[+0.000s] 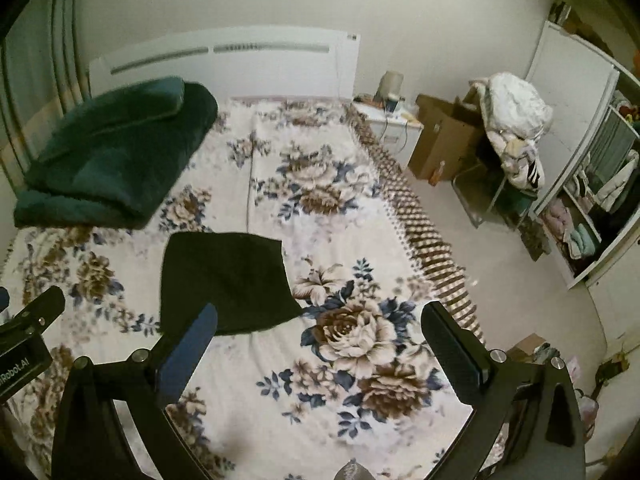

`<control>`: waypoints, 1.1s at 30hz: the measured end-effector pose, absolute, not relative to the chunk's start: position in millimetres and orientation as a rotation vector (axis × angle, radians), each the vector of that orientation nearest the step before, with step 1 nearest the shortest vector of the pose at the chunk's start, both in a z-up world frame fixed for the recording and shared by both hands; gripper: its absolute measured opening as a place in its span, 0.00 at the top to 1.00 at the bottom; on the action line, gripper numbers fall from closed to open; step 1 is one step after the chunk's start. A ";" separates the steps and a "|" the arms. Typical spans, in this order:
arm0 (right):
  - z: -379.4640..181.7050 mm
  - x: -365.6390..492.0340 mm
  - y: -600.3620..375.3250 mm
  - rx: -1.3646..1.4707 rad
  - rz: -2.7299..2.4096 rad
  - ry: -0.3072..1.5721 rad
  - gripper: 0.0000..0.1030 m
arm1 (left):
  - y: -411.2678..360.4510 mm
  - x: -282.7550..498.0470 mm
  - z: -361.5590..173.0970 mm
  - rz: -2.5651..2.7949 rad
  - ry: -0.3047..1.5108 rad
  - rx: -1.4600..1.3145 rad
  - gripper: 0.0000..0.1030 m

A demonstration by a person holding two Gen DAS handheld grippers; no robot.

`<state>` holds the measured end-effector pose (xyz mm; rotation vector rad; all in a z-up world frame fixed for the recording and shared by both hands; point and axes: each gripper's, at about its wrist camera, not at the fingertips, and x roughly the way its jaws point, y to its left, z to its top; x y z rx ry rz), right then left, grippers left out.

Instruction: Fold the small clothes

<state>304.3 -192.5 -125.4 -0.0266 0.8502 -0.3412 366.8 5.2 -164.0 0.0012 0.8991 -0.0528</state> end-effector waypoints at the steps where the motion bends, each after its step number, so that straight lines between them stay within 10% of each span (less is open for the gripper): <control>1: -114.4 294.6 -190.2 -0.032 -0.340 0.838 0.00 | 3.7 354.6 -148.8 -0.062 0.884 0.007 0.03; 17: 27.2 155.4 -170.9 -0.035 -0.299 0.671 0.00 | 10.9 250.1 -50.1 -0.061 0.743 0.004 0.03; 33: 47.8 131.6 -174.5 -0.027 -0.247 0.638 0.00 | 12.6 215.6 -33.6 -0.047 0.703 -0.001 0.00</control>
